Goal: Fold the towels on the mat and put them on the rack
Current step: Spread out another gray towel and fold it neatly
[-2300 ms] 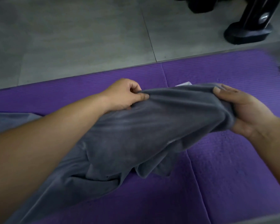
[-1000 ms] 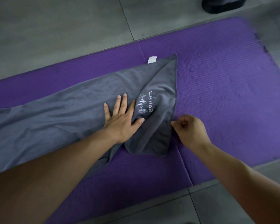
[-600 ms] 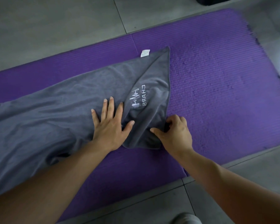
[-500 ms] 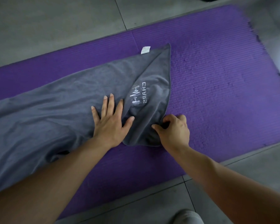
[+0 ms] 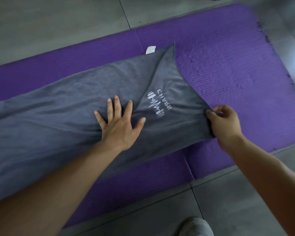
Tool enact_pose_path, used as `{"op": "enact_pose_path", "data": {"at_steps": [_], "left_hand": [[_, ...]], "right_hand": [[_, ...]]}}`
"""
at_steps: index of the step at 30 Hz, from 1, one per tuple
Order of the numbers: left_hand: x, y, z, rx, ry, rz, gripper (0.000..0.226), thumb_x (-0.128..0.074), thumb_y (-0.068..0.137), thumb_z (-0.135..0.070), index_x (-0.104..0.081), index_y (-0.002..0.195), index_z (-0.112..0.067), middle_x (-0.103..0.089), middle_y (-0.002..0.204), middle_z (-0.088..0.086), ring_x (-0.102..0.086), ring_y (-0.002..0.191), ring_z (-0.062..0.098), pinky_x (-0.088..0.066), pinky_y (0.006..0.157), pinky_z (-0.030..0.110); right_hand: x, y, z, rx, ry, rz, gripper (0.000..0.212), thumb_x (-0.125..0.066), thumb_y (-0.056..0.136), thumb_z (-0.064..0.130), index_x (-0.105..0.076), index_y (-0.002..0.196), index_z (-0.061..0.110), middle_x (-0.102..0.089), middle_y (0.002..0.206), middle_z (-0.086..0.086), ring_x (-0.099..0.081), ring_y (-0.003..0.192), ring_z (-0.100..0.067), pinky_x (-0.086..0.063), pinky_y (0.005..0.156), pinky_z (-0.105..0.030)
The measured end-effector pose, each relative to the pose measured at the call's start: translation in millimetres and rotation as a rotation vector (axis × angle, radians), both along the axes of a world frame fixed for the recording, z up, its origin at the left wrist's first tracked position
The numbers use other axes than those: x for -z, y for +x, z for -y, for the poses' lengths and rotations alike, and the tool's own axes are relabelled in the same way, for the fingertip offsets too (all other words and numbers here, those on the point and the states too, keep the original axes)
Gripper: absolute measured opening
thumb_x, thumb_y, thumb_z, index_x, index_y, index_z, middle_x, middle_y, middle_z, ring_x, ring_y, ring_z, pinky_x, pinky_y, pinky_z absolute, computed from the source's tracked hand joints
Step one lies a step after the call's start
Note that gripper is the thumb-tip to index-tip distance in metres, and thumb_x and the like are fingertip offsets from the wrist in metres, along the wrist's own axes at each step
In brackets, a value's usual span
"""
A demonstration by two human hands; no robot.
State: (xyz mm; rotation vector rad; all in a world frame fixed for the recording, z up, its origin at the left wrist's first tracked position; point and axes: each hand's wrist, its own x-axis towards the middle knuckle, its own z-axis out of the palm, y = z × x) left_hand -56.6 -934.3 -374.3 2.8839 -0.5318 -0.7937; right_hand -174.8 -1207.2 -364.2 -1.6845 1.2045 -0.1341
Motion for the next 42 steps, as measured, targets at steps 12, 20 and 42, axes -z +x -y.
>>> {"op": "enact_pose_path", "data": {"at_steps": [12,20,42], "left_hand": [[3.0,17.4,18.7,-0.145,-0.019,0.127,0.086,-0.040,0.090,-0.074,-0.012,0.159,-0.031,0.016,0.169,0.006,0.018,0.155,0.026,0.006,0.117,0.071],[4.2,99.7,-2.9,-0.357,0.121,0.038,0.078,-0.025,0.096,-0.073,0.001,0.160,-0.038,0.018,0.169,0.003,0.019,0.154,0.032,0.007,0.117,0.070],[-51.7,120.9,-209.9,-0.352,-0.135,0.104,0.039,-0.060,0.096,-0.037,-0.060,0.129,-0.017,-0.066,0.129,0.006,-0.061,0.121,0.028,-0.047,0.103,0.038]], "right_hand": [[-6.2,13.0,28.3,-0.472,-0.526,-0.186,0.033,-0.066,0.087,0.048,-0.064,0.102,0.018,-0.062,0.108,-0.011,-0.057,0.108,-0.036,-0.046,0.086,-0.039],[3.7,172.4,-11.5,-1.135,-0.567,0.028,0.064,-0.053,0.097,0.051,-0.044,0.150,0.018,-0.033,0.161,-0.008,-0.018,0.153,-0.031,-0.017,0.125,-0.043],[-2.3,214.1,-189.2,-1.463,-0.854,0.175,0.054,-0.037,0.088,0.051,-0.071,0.107,0.012,-0.068,0.112,-0.008,-0.059,0.109,-0.036,-0.047,0.095,-0.046]]}}
